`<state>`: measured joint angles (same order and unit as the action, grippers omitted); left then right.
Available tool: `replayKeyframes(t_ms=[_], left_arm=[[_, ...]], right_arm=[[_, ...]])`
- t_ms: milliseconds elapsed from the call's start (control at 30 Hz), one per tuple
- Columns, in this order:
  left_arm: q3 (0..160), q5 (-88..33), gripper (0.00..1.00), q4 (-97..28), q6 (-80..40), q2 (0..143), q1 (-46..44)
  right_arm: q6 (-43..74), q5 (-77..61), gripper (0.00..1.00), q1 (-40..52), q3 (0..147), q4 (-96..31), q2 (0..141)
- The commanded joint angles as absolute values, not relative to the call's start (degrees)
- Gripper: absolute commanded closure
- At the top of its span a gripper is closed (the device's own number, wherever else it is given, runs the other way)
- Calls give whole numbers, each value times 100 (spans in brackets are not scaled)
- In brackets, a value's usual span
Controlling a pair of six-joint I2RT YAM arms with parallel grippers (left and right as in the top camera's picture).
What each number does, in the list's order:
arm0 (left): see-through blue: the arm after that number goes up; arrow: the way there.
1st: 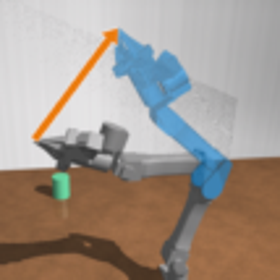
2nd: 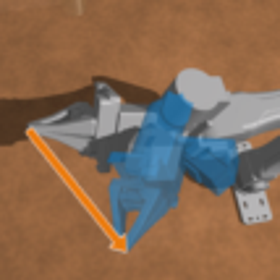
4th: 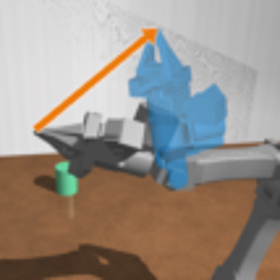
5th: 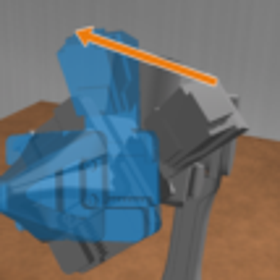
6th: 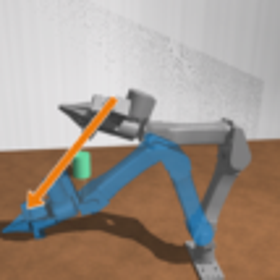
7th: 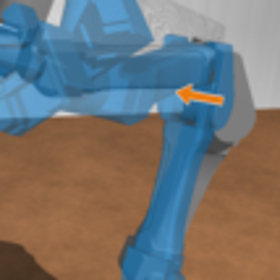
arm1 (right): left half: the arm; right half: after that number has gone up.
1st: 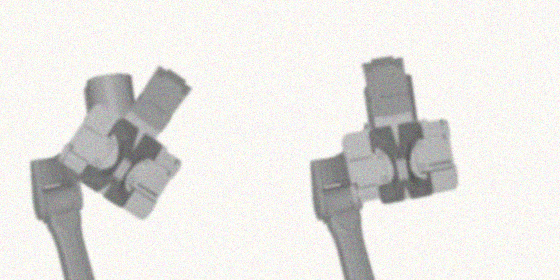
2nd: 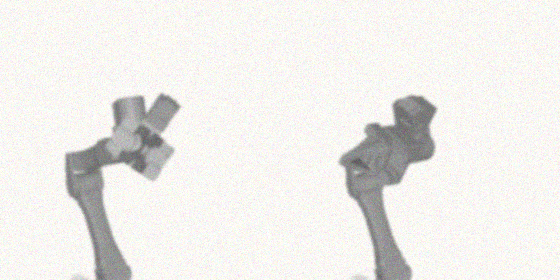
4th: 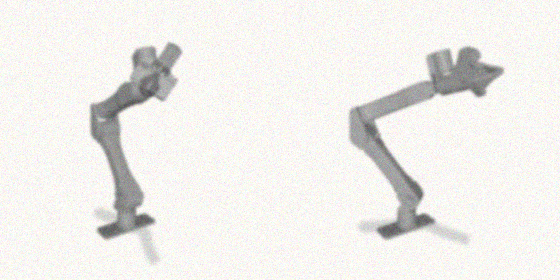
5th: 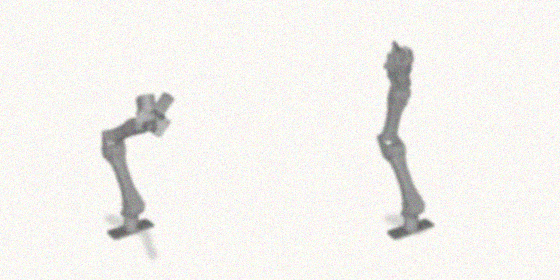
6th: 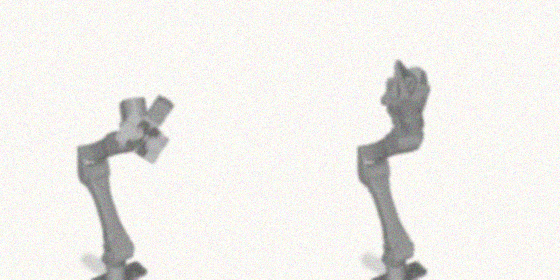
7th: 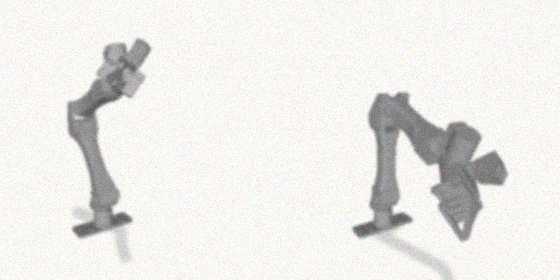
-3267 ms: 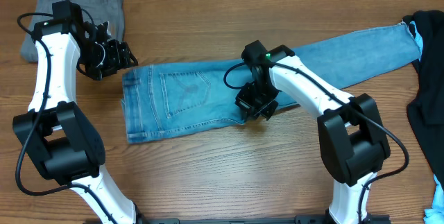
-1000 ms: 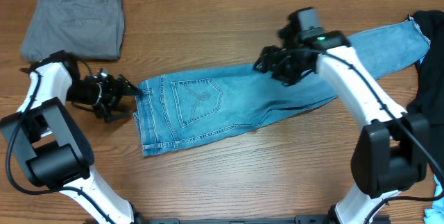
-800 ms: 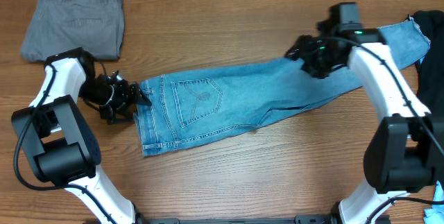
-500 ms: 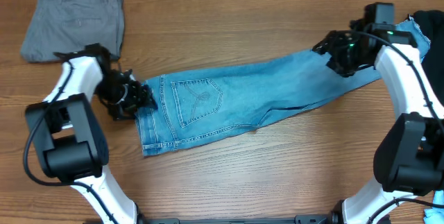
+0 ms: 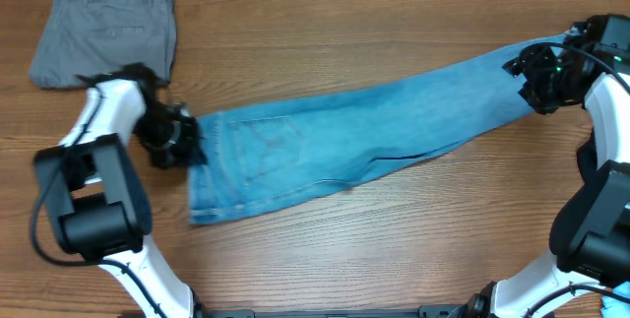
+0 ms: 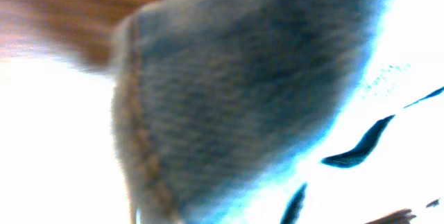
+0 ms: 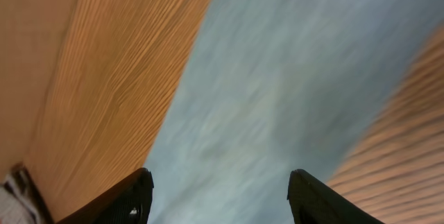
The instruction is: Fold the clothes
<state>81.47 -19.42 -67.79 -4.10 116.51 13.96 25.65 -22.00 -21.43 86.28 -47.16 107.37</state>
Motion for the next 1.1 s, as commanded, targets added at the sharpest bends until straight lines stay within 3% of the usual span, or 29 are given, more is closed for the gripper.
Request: replayKeyframes(t_ms=[0,267,733,933,1067], left_arm=[[9275,-1564,96,-6853,-515,11699,2215],[11491,-1719,96,-6879,-508,11699,2530],[11627,-1612,96,-7076,-515,11699,2443],[11627,-1612,96,-7091,-517,11699,2311],[11627,-1612,96,-7091,-517,11699,2204]], right_arm=[[2309,-1986,34,-2193,8652,-4681,10663],[2220,-1111,25,-2206,8552,-4488,10940],[991,-1479,21,-2237,8552,-3865,12403],[233,-2617,48,-2095,8552,-4075,12687],[141,-2539,81,-2053,8558,-4372,12702]])
